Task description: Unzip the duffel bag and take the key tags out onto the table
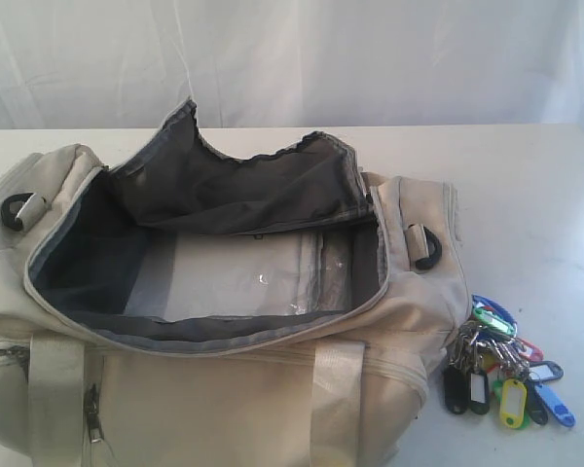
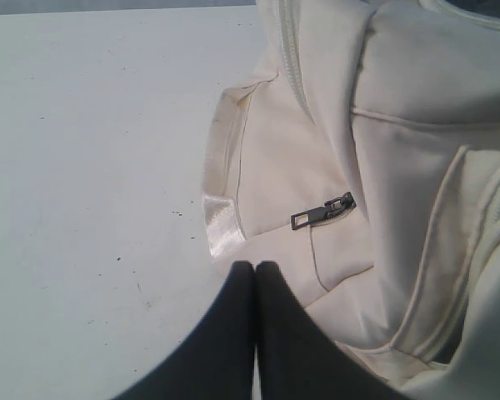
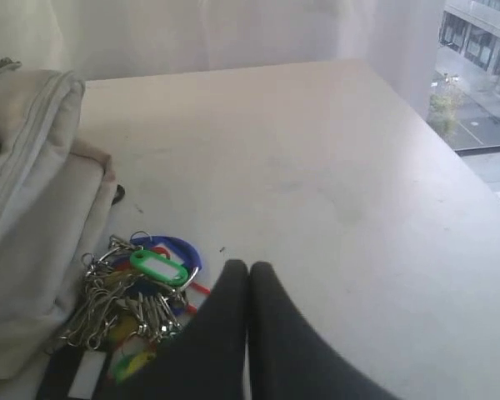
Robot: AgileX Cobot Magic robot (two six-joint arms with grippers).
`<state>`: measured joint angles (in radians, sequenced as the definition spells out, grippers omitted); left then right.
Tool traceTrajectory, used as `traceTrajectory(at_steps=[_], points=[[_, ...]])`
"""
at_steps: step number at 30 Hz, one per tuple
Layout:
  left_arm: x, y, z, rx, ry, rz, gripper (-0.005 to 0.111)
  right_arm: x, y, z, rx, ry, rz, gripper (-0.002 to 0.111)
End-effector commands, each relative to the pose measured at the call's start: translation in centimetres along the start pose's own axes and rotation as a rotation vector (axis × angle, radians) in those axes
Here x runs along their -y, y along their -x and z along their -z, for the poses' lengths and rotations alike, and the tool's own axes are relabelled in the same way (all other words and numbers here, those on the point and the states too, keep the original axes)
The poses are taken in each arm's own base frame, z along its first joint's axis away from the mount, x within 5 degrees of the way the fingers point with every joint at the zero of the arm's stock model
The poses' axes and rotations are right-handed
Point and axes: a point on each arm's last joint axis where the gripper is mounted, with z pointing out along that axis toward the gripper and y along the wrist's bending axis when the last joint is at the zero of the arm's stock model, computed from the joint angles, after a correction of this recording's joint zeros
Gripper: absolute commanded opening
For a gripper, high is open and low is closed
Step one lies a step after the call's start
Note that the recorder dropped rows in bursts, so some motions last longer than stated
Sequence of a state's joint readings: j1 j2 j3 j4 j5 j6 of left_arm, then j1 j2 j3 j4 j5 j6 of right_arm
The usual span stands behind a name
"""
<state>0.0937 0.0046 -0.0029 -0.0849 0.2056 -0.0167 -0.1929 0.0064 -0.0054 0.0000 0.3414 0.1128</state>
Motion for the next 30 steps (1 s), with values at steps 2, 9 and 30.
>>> traceTrajectory(at_steps=[2,9,30], points=[[0.00,-0.04,-0.01,0.006,0.001,0.014,0.000,0.03,-0.24,-0.01,-0.009,-0.003,0.013,0.000],[0.00,-0.04,-0.01,0.006,0.001,0.014,0.000,0.05,-0.24,-0.01,-0.009,-0.006,0.043,0.000],[0.00,-0.04,-0.01,0.006,0.001,0.014,0.000,0.05,-0.24,-0.01,-0.009,-0.005,0.090,0.000]])
